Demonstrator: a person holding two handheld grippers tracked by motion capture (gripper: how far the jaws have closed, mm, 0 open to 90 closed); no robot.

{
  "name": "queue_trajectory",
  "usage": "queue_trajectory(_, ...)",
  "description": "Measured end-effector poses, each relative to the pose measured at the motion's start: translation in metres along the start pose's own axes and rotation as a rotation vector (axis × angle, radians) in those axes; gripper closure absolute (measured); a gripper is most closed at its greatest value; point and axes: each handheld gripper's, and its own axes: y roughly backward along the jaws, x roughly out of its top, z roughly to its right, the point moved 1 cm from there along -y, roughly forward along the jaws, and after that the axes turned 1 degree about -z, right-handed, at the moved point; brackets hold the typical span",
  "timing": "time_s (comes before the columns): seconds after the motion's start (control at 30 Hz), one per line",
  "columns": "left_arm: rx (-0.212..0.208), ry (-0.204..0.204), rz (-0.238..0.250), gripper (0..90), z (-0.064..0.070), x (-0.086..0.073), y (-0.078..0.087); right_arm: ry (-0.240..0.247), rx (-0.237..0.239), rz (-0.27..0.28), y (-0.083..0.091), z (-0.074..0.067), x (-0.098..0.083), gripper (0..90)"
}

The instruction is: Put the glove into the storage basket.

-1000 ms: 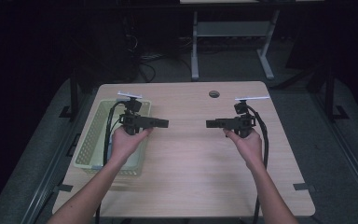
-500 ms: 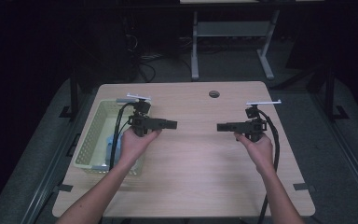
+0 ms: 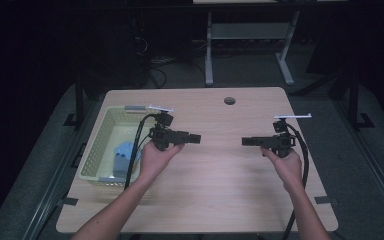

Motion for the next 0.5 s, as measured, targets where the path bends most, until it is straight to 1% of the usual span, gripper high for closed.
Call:
queue_trajectory(0.03, -0.003, -0.002, -0.002, 27.9, 0.0, -0.001, -0.002, 0.001, -0.003, 0.002, 0.001, 0.002, -0.001, 31.2)
queue_trajectory(0.1, -0.013, 0.009, -0.005, 27.9, 0.002, -0.003, -0.006, -0.009, -0.003, 0.002, 0.002, 0.005, -0.004, 31.2)
queue_trajectory(0.17, -0.01, -0.001, -0.005, 27.7, 0.002, -0.006, -0.01, -0.013, -0.005, -0.001, 0.004, 0.008, -0.006, 30.6)
queue_trajectory(0.5, -0.019, -0.008, -0.006, 27.3, 0.005, -0.018, -0.022, -0.033, -0.014, -0.003, 0.01, 0.02, -0.018, 30.5)
